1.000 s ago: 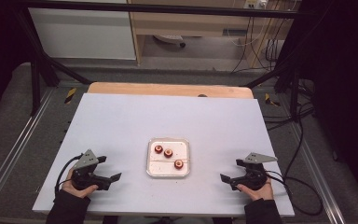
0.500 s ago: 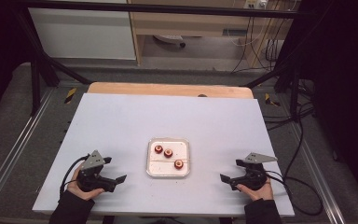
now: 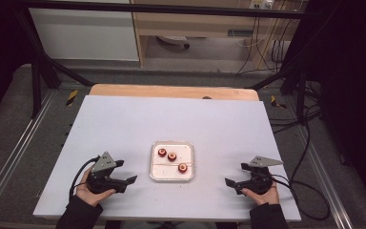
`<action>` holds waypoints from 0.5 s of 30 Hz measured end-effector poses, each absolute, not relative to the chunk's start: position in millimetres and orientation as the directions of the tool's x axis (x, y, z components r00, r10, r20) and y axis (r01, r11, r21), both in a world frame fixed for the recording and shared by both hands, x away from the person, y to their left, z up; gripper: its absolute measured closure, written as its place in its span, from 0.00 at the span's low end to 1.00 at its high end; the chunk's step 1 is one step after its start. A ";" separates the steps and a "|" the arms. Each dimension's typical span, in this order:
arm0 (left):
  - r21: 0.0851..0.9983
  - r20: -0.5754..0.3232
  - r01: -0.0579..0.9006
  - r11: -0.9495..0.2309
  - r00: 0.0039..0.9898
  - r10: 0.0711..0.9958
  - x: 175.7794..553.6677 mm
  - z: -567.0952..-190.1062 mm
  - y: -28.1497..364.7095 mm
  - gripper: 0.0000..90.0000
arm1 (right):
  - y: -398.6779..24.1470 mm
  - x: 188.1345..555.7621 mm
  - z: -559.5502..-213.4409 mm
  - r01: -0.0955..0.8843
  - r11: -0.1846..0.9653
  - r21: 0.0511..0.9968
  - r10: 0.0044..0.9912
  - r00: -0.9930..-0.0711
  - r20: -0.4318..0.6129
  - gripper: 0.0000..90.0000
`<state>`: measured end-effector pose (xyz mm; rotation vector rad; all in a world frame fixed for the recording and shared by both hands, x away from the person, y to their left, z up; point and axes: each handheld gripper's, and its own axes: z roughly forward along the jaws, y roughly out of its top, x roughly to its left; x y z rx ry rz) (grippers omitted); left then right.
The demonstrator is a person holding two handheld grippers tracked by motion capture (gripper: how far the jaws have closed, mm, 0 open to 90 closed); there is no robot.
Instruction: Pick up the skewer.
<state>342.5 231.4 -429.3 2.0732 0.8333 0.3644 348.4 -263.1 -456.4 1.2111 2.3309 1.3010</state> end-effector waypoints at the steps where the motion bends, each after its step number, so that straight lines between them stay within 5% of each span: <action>1: 0.801 -0.038 0.429 -0.418 0.734 0.679 343.3 -428.3 228.5 0.29 | -263.1 348.3 -456.4 0.556 0.272 0.785 0.742 -0.641 0.196 0.02; 15: 0.789 -0.054 0.455 -0.412 0.719 0.693 363.8 -417.2 187.2 0.67 | -263.5 348.1 -456.0 0.553 0.271 0.788 0.743 -0.641 0.194 0.02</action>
